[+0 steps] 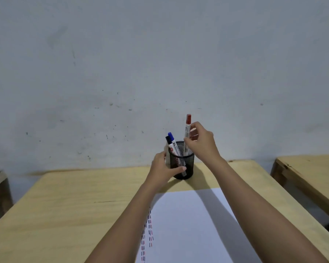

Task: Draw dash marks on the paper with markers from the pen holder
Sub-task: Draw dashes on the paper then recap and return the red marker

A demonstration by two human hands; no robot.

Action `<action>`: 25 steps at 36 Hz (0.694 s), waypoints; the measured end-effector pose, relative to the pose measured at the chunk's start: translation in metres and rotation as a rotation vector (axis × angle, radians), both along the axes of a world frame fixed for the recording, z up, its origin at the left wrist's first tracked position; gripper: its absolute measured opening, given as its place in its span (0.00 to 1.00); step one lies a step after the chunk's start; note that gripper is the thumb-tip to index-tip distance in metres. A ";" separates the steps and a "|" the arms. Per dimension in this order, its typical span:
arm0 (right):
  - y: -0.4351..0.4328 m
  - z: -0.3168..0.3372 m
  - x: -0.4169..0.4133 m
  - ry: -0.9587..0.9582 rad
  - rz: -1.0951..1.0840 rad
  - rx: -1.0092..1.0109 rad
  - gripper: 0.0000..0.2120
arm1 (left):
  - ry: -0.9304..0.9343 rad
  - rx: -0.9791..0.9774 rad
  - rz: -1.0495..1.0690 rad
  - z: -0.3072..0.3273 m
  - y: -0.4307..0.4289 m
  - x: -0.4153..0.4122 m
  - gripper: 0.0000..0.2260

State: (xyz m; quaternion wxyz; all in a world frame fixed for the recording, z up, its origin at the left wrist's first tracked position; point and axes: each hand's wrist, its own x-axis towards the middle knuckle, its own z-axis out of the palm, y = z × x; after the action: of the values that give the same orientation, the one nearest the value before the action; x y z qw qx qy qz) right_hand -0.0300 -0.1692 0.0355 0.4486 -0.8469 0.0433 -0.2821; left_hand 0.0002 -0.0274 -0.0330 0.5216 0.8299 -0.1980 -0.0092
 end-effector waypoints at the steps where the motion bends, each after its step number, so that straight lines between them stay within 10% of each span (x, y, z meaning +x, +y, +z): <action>1: -0.001 -0.005 0.005 0.041 0.005 -0.031 0.08 | -0.004 -0.028 -0.010 -0.004 -0.005 0.002 0.29; 18: 0.001 -0.019 0.028 0.308 -0.011 -0.433 0.03 | -0.058 -0.208 0.057 -0.028 -0.025 0.017 0.29; 25: 0.000 -0.023 0.031 0.231 -0.059 -0.312 0.07 | -0.052 -0.234 0.030 -0.029 -0.025 0.019 0.29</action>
State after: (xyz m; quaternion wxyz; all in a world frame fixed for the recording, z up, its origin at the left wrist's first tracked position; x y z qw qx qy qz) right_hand 0.0014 -0.1690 0.0120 0.2955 -0.9313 0.0752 -0.1994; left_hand 0.0192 -0.0521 -0.0620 0.6098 0.7660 -0.1988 0.0434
